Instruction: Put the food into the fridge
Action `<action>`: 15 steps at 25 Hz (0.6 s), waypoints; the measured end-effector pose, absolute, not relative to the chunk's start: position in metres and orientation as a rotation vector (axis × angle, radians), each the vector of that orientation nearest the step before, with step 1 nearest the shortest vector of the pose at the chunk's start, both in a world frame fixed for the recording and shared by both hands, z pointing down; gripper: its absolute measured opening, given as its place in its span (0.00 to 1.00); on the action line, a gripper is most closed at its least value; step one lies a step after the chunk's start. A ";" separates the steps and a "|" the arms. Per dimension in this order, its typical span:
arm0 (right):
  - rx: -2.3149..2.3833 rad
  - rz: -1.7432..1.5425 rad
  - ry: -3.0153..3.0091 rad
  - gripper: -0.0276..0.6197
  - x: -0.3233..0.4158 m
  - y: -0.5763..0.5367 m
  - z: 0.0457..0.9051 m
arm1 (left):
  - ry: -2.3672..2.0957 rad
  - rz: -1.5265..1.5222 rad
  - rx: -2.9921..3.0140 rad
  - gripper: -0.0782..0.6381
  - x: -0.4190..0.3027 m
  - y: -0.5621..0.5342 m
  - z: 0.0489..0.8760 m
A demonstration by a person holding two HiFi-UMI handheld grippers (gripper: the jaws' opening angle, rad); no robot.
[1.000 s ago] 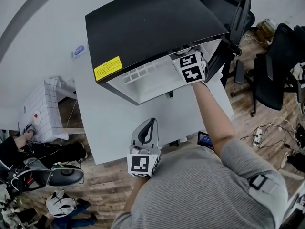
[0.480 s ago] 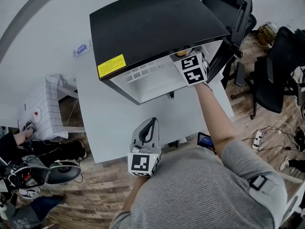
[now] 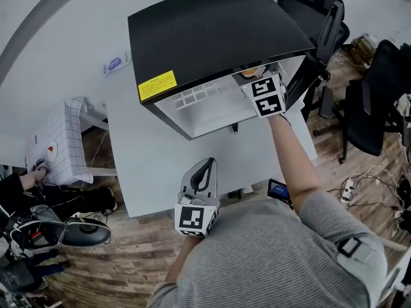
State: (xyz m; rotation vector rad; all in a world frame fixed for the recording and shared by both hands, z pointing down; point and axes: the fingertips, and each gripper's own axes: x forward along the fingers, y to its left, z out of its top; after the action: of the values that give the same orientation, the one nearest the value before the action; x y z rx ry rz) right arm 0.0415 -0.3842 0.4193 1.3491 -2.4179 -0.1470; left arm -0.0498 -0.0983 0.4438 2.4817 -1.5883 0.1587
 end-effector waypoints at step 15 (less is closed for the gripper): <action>1.377 -0.151 -2.468 0.63 0.052 -0.352 0.406 | -1.543 0.154 2.524 0.12 -0.040 -0.100 0.441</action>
State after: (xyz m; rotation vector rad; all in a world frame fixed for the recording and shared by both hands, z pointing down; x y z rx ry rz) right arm 0.0518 -0.3525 0.4063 1.3773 -2.4683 -0.1510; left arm -0.0403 -0.1003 0.4408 2.5243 -1.5435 0.1541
